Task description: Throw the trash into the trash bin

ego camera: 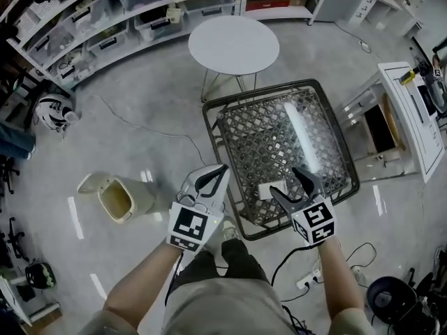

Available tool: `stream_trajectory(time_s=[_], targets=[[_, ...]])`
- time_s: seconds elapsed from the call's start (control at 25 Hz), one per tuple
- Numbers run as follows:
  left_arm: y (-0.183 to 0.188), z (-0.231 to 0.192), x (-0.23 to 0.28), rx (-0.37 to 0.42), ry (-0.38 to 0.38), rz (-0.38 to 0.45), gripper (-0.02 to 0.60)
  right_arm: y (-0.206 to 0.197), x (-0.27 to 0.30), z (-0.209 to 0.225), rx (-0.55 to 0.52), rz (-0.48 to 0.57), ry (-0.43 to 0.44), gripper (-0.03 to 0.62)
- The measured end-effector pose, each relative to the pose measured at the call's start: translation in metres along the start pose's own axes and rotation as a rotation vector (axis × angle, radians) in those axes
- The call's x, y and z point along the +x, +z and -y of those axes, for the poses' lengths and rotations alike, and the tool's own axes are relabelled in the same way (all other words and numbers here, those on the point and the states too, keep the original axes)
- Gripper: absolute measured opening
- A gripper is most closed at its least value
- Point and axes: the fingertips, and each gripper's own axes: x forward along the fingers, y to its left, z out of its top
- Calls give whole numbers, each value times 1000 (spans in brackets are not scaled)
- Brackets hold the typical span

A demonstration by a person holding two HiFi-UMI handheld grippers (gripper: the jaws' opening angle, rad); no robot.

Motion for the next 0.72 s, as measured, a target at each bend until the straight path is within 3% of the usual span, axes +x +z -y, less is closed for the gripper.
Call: stream_trajectory(time_s=[0.2, 0.32, 0.44, 0.72], targets=[[-46, 11, 26, -35, -11, -88, 2, -60, 32, 3, 58, -108, 95, 334], [-73, 13, 38, -56, -12, -136, 2, -92, 49, 3, 33, -175, 136, 339], [-99, 15, 46, -92, -4, -176, 2, -124, 63, -1, -47, -250, 177, 351], [-151, 24, 61, -148, -3, -244, 2, -185, 90, -18, -362, -443, 300, 371]])
